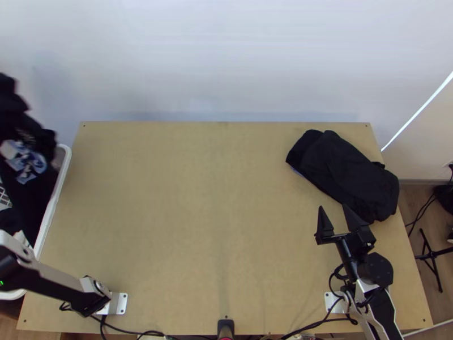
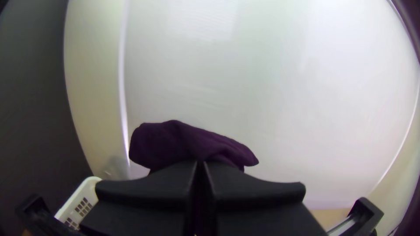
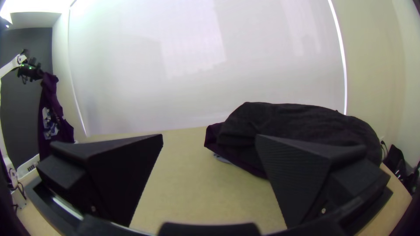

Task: Fold the t-shirt

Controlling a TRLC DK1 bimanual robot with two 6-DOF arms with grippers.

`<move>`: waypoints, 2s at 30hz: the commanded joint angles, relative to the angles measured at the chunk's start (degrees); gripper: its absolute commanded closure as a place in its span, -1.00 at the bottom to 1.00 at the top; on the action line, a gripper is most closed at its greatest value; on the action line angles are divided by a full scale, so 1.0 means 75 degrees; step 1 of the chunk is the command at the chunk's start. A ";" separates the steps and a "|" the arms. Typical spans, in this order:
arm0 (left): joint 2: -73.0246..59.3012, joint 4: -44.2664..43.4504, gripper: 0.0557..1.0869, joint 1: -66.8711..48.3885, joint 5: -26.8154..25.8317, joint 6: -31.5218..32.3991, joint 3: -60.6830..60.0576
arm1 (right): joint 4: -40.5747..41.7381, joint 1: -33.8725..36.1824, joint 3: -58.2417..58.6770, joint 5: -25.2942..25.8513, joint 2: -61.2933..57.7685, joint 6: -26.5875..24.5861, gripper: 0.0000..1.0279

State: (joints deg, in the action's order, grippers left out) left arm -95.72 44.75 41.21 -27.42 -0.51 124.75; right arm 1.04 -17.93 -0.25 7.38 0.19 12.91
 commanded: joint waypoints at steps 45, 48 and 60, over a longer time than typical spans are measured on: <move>-0.1405 -0.3740 0.93 -1.5971 0.5261 0.2635 -0.4785 | 0.0002 0.0001 -0.0002 0.0001 0.0010 0.0002 -0.91; -0.1827 -0.3729 0.93 -1.5971 0.5250 0.2729 -0.4082 | 0.0002 0.0001 -0.0002 0.0001 -0.0001 0.0002 -0.91; 0.0083 -0.4127 -0.92 -1.4729 0.5027 0.2764 -0.4082 | 0.0002 -0.0011 -0.0002 0.0001 -0.0001 0.0002 -0.91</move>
State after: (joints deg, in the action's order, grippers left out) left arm -103.26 13.96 -75.75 11.79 19.97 94.06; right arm 1.04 -17.96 -0.25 7.35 0.21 12.91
